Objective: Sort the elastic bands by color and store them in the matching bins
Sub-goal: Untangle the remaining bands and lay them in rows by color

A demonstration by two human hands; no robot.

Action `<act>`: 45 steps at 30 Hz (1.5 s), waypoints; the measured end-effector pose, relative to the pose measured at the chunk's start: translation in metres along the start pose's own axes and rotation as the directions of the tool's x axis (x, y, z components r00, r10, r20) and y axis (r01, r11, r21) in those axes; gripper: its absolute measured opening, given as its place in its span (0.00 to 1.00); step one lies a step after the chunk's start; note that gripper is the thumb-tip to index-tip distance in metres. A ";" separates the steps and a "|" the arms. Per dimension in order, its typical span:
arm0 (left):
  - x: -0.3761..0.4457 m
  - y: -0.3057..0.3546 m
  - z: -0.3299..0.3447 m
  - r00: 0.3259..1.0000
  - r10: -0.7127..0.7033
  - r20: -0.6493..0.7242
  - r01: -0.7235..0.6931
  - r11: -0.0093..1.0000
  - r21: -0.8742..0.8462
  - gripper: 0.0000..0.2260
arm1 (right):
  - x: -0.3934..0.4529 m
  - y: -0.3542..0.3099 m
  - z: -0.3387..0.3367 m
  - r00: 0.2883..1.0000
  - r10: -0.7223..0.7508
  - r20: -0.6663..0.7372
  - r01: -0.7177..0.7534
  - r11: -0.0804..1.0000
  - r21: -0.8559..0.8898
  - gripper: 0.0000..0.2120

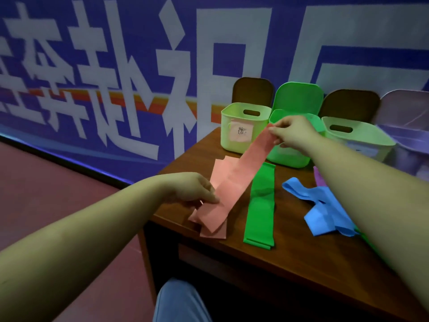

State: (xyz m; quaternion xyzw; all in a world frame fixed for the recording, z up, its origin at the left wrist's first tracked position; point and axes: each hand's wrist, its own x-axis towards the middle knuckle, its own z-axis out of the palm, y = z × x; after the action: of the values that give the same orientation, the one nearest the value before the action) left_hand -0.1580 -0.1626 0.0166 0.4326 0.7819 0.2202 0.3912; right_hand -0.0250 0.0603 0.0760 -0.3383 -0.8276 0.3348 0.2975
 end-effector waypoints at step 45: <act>0.132 0.027 0.009 0.862 0.380 -0.336 -0.022 0.690 0.724 0.20 | -0.040 0.096 0.022 0.952 -0.146 0.268 0.283 0.751 -0.596 0.21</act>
State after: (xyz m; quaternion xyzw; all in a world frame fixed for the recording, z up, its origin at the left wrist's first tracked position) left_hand -0.1791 -0.0363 -0.0261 0.5682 0.8211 0.0475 -0.0262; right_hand 0.0181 0.0747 -0.0202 -0.2841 -0.9509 0.0360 0.1173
